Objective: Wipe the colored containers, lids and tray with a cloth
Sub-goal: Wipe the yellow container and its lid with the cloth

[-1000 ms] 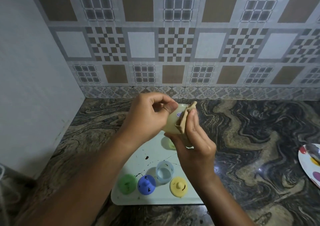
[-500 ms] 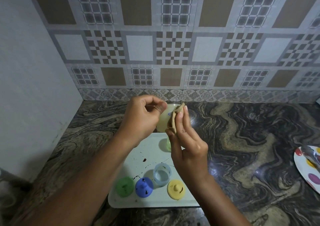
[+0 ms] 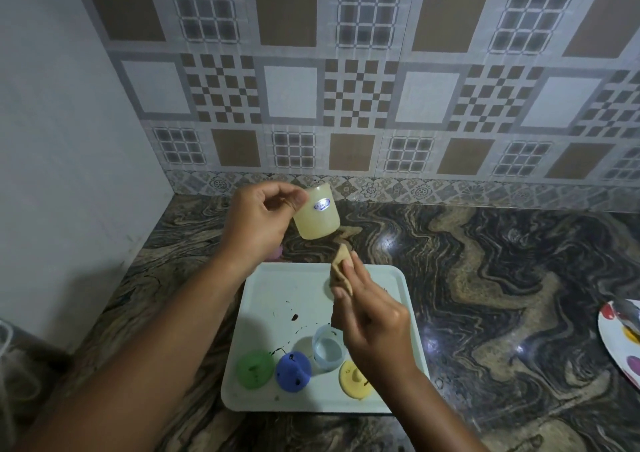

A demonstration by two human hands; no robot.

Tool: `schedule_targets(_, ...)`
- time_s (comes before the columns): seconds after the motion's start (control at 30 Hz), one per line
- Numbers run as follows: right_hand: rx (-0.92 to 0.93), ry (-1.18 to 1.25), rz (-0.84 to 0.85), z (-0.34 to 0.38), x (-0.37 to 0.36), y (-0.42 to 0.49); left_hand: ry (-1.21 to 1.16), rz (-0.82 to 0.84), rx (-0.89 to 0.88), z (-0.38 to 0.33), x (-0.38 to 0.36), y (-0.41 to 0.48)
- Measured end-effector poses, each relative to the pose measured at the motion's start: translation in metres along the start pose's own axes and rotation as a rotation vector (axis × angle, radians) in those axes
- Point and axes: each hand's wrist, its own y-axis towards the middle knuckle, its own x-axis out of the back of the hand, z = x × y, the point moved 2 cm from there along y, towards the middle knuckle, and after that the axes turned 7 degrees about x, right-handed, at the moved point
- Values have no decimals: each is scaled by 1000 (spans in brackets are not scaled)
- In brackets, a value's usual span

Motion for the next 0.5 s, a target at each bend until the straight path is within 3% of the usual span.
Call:
schedule_targets(0.3,-429,104,17,-28,-17,42,197,55,-73,58,-18,18)
schedule_targets(0.5,-480,47,147,-64,-50,75,465,122,-123,93,-43,35)
